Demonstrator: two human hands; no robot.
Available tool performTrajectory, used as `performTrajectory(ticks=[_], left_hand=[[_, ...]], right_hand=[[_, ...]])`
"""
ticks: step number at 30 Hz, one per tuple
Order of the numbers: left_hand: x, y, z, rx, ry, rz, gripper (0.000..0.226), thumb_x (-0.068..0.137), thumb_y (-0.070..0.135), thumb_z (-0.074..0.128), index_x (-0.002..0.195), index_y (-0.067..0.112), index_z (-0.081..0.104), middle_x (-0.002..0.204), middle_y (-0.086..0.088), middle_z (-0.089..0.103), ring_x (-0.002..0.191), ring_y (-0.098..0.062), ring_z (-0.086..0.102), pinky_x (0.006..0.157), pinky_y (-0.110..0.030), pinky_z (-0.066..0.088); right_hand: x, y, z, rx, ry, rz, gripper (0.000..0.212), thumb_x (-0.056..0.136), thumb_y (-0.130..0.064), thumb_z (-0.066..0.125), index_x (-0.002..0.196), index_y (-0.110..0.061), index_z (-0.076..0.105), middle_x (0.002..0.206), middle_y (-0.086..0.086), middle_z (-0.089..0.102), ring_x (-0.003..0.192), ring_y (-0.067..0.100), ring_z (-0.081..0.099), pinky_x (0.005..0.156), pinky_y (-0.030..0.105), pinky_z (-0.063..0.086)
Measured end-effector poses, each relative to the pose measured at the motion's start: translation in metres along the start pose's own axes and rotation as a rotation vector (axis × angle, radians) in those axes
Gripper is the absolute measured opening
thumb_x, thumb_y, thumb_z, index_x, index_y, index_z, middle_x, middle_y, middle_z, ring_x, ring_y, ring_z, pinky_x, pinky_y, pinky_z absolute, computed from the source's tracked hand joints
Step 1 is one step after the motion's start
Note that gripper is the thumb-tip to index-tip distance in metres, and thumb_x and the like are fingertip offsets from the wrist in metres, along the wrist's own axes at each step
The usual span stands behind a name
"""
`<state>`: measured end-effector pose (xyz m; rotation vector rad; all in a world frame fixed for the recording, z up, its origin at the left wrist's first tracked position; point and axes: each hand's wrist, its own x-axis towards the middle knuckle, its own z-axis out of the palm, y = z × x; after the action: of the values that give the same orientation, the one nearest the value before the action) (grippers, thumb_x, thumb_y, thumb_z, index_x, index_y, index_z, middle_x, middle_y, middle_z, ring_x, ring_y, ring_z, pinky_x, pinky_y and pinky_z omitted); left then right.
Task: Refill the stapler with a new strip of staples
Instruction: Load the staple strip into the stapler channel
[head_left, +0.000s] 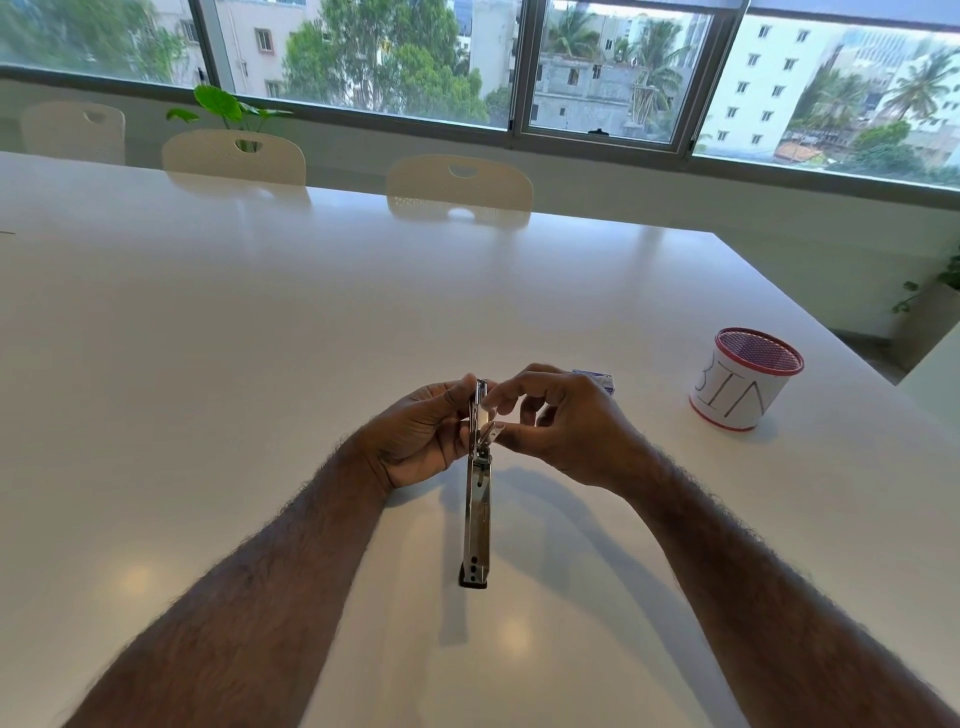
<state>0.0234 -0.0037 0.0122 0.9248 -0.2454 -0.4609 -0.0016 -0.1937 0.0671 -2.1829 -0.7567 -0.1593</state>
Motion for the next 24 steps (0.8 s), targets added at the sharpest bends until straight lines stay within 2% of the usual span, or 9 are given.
performTrajectory(ticks=[3, 5, 8, 11, 14, 17, 20, 22, 24], left_hand=[[0.0017, -0.0002, -0.0039, -0.023, -0.016, -0.002, 0.045, 0.077, 0.030, 0.074, 0.106, -0.003, 0.066, 0.087, -0.012, 0.067, 0.063, -0.010, 0.063, 0.054, -0.018, 0.052], [0.0025, -0.0006, -0.0059, -0.028, -0.020, -0.009, 0.049, 0.074, 0.031, 0.077, 0.108, -0.003, 0.065, 0.089, -0.014, 0.066, 0.063, -0.011, 0.064, 0.053, -0.019, 0.052], [0.0006, 0.0013, -0.0018, -0.047, -0.021, -0.018, 0.038, 0.082, 0.028, 0.066, 0.106, -0.002, 0.066, 0.082, -0.010, 0.066, 0.062, -0.011, 0.063, 0.051, -0.018, 0.052], [0.0003, 0.0008, 0.0003, -0.044, 0.007, -0.020, 0.035, 0.090, 0.022, 0.051, 0.109, -0.005, 0.061, 0.080, -0.011, 0.067, 0.061, -0.012, 0.064, 0.050, -0.019, 0.052], [0.0005, -0.0004, 0.0011, -0.027, -0.003, -0.013, 0.033, 0.092, 0.021, 0.048, 0.107, -0.006, 0.060, 0.079, -0.010, 0.069, 0.059, -0.011, 0.064, 0.051, -0.020, 0.052], [-0.0002, -0.0003, 0.0028, -0.009, 0.001, -0.021, 0.030, 0.089, 0.022, 0.050, 0.096, -0.001, 0.069, 0.073, -0.007, 0.067, 0.056, -0.010, 0.061, 0.050, -0.019, 0.051], [0.0001, 0.0001, 0.0013, -0.004, 0.000, -0.028, 0.029, 0.083, 0.026, 0.063, 0.095, 0.000, 0.070, 0.077, -0.009, 0.067, 0.060, -0.010, 0.063, 0.054, -0.020, 0.053], [0.0022, -0.0002, -0.0031, -0.012, -0.006, -0.030, 0.045, 0.073, 0.030, 0.078, 0.102, -0.002, 0.065, 0.080, -0.009, 0.067, 0.065, -0.011, 0.064, 0.059, -0.021, 0.055], [0.0032, -0.0005, -0.0061, -0.020, -0.008, -0.030, 0.055, 0.070, 0.032, 0.081, 0.107, -0.004, 0.061, 0.082, -0.009, 0.066, 0.065, -0.011, 0.063, 0.059, -0.020, 0.054]], right_hand=[[0.0000, 0.0034, 0.0030, 0.076, 0.001, 0.027, 0.021, 0.075, -0.025, 0.082, 0.094, -0.027, 0.074, 0.087, -0.011, 0.065, 0.068, 0.003, 0.057, 0.058, 0.015, 0.045], [0.0002, 0.0048, 0.0047, 0.108, 0.007, 0.045, 0.021, 0.074, -0.026, 0.081, 0.094, -0.029, 0.074, 0.088, -0.010, 0.067, 0.069, 0.004, 0.057, 0.059, 0.016, 0.045], [0.0004, 0.0055, 0.0055, 0.132, 0.017, 0.078, 0.021, 0.075, -0.029, 0.080, 0.094, -0.034, 0.072, 0.093, -0.008, 0.070, 0.072, 0.003, 0.058, 0.063, 0.021, 0.051], [-0.0002, 0.0056, 0.0047, 0.097, 0.017, 0.073, 0.022, 0.075, -0.029, 0.081, 0.094, -0.037, 0.072, 0.092, -0.009, 0.070, 0.071, 0.001, 0.057, 0.062, 0.014, 0.047], [-0.0008, 0.0047, 0.0010, 0.013, -0.014, 0.060, 0.023, 0.075, -0.031, 0.081, 0.096, -0.035, 0.073, 0.090, -0.012, 0.068, 0.070, 0.004, 0.057, 0.059, 0.014, 0.047], [-0.0006, 0.0020, -0.0022, -0.040, -0.027, 0.035, 0.023, 0.075, -0.032, 0.080, 0.098, -0.034, 0.073, 0.091, -0.014, 0.065, 0.072, 0.010, 0.060, 0.062, 0.019, 0.050], [-0.0003, -0.0003, -0.0027, -0.081, -0.025, 0.014, 0.026, 0.076, -0.031, 0.081, 0.100, -0.031, 0.072, 0.092, -0.016, 0.063, 0.076, 0.008, 0.059, 0.063, 0.016, 0.050], [-0.0004, 0.0004, -0.0023, -0.072, -0.004, 0.002, 0.024, 0.077, -0.030, 0.080, 0.098, -0.031, 0.070, 0.092, -0.015, 0.064, 0.075, 0.007, 0.059, 0.060, 0.012, 0.047], [-0.0003, 0.0018, -0.0012, -0.043, -0.007, -0.033, 0.017, 0.079, -0.028, 0.078, 0.094, -0.028, 0.069, 0.094, -0.013, 0.064, 0.073, 0.008, 0.060, 0.059, 0.011, 0.044]])
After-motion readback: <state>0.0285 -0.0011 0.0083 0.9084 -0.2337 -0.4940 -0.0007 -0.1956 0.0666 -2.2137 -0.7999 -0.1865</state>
